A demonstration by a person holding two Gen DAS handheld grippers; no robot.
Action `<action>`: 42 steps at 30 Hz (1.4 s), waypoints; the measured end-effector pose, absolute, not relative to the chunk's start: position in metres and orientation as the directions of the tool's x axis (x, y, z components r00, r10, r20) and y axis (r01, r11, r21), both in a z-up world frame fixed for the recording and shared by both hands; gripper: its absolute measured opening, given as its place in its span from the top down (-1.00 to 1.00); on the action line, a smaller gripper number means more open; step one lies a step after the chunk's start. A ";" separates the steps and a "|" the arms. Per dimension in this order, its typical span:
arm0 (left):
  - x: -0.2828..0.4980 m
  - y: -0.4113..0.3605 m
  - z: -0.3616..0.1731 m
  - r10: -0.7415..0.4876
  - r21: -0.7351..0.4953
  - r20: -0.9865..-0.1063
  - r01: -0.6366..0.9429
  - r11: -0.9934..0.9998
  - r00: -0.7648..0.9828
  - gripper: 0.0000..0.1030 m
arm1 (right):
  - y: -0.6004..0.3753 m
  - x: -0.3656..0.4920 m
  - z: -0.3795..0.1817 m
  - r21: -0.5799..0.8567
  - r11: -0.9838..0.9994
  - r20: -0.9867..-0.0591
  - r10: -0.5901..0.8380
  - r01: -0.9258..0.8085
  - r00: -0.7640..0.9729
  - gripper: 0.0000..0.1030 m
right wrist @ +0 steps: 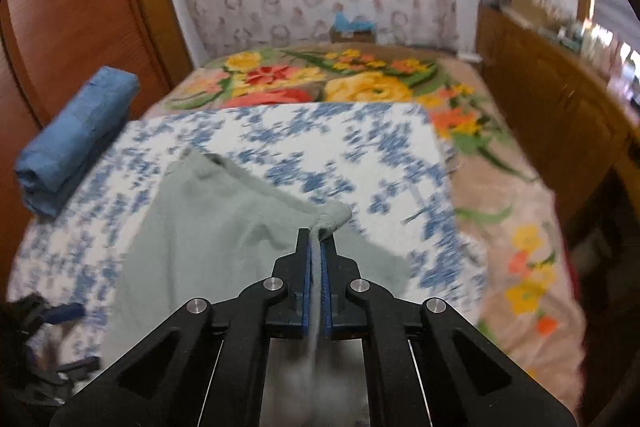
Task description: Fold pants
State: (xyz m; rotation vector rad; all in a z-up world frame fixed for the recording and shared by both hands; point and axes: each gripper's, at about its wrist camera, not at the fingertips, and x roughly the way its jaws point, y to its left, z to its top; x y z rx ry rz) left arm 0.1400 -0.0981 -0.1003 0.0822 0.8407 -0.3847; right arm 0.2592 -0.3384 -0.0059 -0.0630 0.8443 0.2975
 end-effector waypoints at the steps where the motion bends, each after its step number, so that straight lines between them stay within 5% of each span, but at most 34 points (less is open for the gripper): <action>1: 0.140 -0.098 -0.100 -0.300 -0.080 -0.740 0.364 0.928 0.602 -0.18 | -0.340 0.260 -0.006 0.041 0.959 -0.744 0.217 -0.281 0.632 0.97; 14: 0.138 -0.098 -0.101 -0.306 -0.085 -0.738 0.368 0.926 0.601 -0.18 | -0.360 0.272 -0.032 0.030 0.980 -0.798 0.143 -0.199 0.585 0.96; 16: 0.138 -0.099 -0.101 -0.304 -0.080 -0.739 0.369 0.926 0.602 -0.18 | -0.362 0.269 -0.031 0.033 0.980 -0.799 0.144 -0.197 0.583 0.75; 26: 0.138 -0.099 -0.101 -0.304 -0.079 -0.738 0.370 0.926 0.603 -0.18 | -0.361 0.195 -0.017 0.108 0.954 -0.764 0.260 -0.280 0.591 0.41; 42: 0.138 -0.099 -0.101 -0.302 -0.076 -0.738 0.370 0.926 0.604 -0.18 | -0.323 0.134 -0.047 0.076 0.929 -0.775 0.284 -0.363 0.565 0.33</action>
